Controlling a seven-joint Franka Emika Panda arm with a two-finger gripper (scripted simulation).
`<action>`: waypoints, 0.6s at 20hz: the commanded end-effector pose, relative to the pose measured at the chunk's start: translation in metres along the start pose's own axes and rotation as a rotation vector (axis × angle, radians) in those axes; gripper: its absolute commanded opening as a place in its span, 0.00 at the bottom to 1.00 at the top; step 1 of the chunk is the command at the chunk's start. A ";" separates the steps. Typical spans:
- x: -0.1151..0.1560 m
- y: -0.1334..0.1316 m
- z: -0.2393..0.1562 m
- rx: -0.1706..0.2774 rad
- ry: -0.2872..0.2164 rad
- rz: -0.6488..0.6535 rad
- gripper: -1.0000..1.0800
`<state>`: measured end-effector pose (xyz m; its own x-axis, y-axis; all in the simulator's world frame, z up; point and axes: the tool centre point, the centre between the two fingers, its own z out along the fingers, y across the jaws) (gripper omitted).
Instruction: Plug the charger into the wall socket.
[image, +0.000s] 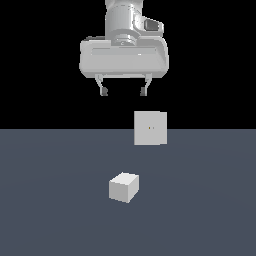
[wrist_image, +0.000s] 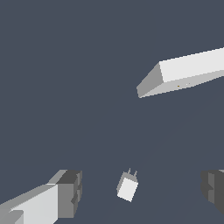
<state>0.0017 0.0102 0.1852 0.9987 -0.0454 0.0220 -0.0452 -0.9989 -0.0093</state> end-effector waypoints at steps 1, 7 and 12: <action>0.000 0.000 0.000 0.000 0.000 0.000 0.96; -0.005 0.001 0.005 -0.001 0.003 0.016 0.96; -0.016 0.004 0.016 -0.004 0.010 0.055 0.96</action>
<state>-0.0104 0.0075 0.1727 0.9957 -0.0876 0.0298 -0.0874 -0.9961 -0.0073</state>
